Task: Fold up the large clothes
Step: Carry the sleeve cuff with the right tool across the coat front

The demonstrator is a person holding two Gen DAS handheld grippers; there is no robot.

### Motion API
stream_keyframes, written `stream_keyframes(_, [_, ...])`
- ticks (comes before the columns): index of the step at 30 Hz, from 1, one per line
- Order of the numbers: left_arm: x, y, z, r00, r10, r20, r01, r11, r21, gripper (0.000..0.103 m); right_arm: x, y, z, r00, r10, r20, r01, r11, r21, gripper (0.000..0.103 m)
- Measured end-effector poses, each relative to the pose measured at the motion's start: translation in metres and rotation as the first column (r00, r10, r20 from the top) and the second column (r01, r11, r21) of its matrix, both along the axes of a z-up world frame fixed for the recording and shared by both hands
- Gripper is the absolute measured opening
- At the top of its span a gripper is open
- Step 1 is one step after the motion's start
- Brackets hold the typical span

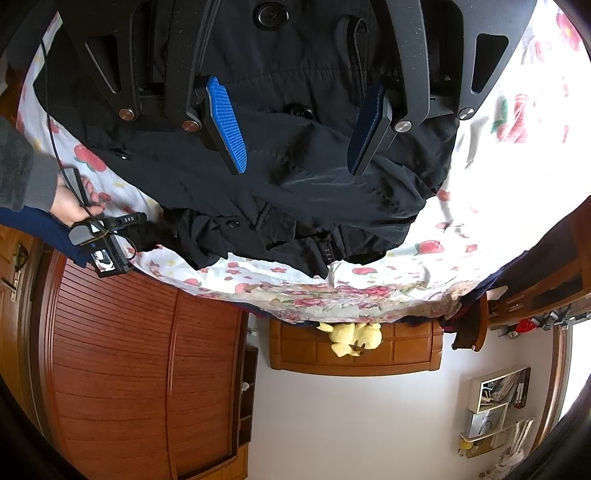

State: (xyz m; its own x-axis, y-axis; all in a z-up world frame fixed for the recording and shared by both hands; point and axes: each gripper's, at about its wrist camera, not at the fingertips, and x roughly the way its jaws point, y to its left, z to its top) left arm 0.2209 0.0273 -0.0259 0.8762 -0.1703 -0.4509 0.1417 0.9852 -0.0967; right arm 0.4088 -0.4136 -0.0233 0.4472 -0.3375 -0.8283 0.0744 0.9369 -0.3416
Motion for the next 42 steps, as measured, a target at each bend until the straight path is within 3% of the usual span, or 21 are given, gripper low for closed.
stream_keyframes(4, [0.000, -0.001, 0.001, 1.000, -0.005, -0.005, 0.005, 1.000, 0.001, 0.059, 0.005, -0.009, 0.001, 0.998, -0.031, 0.046, 0.032, 0.999, -0.021, 0.073])
stream_keyframes(7, [0.001, -0.001, 0.000, 1.000, -0.005, -0.007, 0.005, 1.000, -0.002, 0.059, 0.008, -0.009, 0.006, 0.998, -0.023, 0.064, 0.027, 0.997, -0.065, 0.051])
stream_keyframes(9, [0.000, -0.001, 0.000, 1.000, -0.006, -0.008, 0.006, 1.000, 0.001, 0.059, 0.009, -0.005, 0.008, 0.998, -0.001, 0.060, 0.006, 0.997, -0.080, 0.026])
stream_keyframes(12, [-0.001, -0.002, 0.001, 1.000, -0.005, -0.004, 0.005, 1.000, 0.006, 0.059, 0.009, 0.000, 0.017, 0.997, 0.043, 0.060, -0.037, 0.995, -0.090, 0.016])
stream_keyframes(19, [-0.005, -0.002, 0.001, 1.000, 0.001, 0.013, -0.001, 1.000, 0.006, 0.059, -0.005, 0.025, 0.058, 0.983, 0.119, 0.136, -0.107, 0.990, -0.094, 0.011])
stream_keyframes(25, [-0.013, -0.002, 0.004, 0.999, -0.003, 0.043, 0.003, 1.000, 0.006, 0.059, -0.029, 0.074, 0.107, 0.949, 0.231, 0.213, -0.210, 0.971, -0.117, 0.010])
stream_keyframes(33, [-0.018, 0.003, 0.002, 0.999, -0.009, 0.051, 0.010, 1.000, -0.009, 0.059, -0.076, 0.150, 0.179, 0.867, 0.391, 0.309, -0.365, 0.920, -0.142, 0.010])
stream_keyframes(37, [-0.021, 0.009, 0.001, 0.999, 0.002, 0.046, -0.001, 1.000, -0.003, 0.059, -0.102, 0.187, 0.198, 0.818, 0.461, 0.345, -0.438, 0.887, -0.147, 0.010])
stream_keyframes(42, [-0.032, 0.021, -0.002, 0.999, 0.001, 0.036, -0.002, 1.000, 0.021, 0.059, -0.125, 0.225, 0.201, 0.770, 0.532, 0.353, -0.516, 0.844, -0.147, 0.010])
